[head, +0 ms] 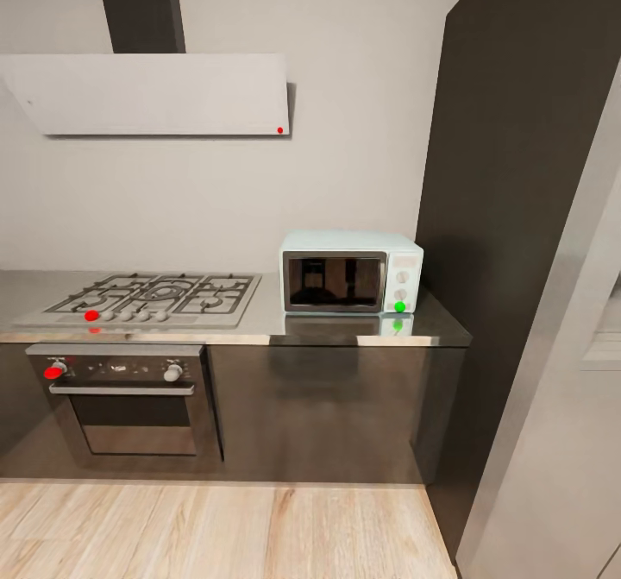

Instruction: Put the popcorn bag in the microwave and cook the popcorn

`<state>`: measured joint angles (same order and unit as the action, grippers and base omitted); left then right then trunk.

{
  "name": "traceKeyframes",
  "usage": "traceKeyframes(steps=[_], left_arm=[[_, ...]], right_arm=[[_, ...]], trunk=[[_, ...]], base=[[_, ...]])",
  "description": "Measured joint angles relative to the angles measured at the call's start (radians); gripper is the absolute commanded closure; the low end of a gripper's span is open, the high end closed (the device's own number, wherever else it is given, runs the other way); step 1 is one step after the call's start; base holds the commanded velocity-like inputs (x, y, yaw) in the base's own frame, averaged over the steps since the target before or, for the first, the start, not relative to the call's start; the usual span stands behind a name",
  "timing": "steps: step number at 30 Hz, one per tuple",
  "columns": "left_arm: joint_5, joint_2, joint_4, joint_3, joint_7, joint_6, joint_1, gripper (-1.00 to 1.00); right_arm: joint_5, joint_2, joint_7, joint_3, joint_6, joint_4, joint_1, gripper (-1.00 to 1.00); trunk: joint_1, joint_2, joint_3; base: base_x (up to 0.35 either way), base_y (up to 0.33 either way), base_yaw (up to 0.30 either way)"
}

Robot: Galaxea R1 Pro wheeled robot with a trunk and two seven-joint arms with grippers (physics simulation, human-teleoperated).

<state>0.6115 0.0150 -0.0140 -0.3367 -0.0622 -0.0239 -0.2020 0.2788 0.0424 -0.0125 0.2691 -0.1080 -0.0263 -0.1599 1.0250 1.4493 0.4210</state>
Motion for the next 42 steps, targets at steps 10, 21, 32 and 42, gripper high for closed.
traceKeyframes(steps=[10,21,32,42], left_arm=[[0.000,0.000,0.000,0.000,0.000,0.000,0.000,-1.00],[0.000,0.000,0.000,0.000,0.000,0.000,0.000,-1.00],[0.000,0.000,0.000,0.000,0.000,0.000,-0.001,-1.00],[0.000,0.000,0.000,0.000,0.000,0.000,0.000,-1.00]], right_arm=[[0.000,0.000,0.000,0.000,0.000,0.000,0.000,1.00],[0.000,0.000,0.000,0.000,0.000,0.000,0.000,1.00],[0.000,0.000,0.000,0.000,0.000,0.000,0.000,1.00],[0.000,0.000,0.000,0.000,0.000,0.000,0.000,1.00]], trunk=[[0.000,0.000,0.000],[0.000,0.000,0.000],[0.000,0.000,0.000],[0.000,0.000,0.000]], base=[[0.000,0.000,0.000],[0.000,0.000,0.000],[0.000,0.000,0.000],[0.000,0.000,0.000]])
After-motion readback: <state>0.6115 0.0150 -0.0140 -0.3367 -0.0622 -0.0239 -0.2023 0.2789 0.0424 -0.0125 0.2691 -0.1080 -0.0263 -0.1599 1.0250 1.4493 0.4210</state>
